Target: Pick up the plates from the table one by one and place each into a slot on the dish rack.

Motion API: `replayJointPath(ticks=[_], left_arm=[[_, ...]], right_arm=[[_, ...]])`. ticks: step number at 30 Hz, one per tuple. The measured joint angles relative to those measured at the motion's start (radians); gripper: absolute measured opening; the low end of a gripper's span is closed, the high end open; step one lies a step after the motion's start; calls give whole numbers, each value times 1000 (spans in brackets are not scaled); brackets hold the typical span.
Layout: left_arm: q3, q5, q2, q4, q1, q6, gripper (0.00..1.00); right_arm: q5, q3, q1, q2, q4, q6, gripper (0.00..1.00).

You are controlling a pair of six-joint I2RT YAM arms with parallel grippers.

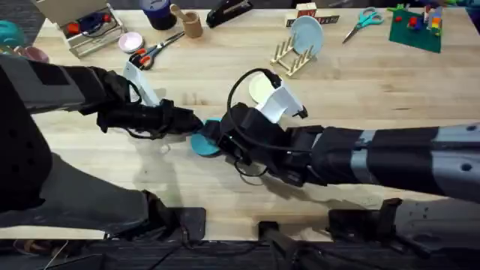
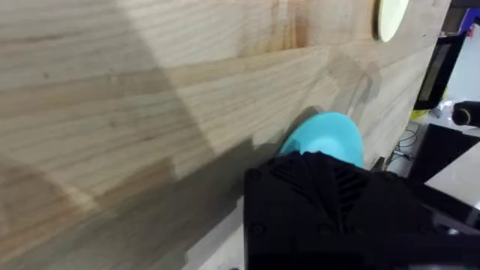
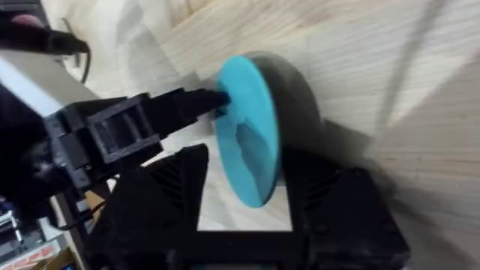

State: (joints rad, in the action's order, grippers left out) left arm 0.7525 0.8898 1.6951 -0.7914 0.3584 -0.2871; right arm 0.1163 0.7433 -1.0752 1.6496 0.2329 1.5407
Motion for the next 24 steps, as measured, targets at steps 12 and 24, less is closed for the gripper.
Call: replayJointPath(ticks=[12,24], left_arm=[[2,3,0,2,4,2,40],[0,-48,-115,-25,-1,-5,40]], right_arm=[[1,1,-1,-9,21,7,32],[0,1,44,-66,-56,-107,31]])
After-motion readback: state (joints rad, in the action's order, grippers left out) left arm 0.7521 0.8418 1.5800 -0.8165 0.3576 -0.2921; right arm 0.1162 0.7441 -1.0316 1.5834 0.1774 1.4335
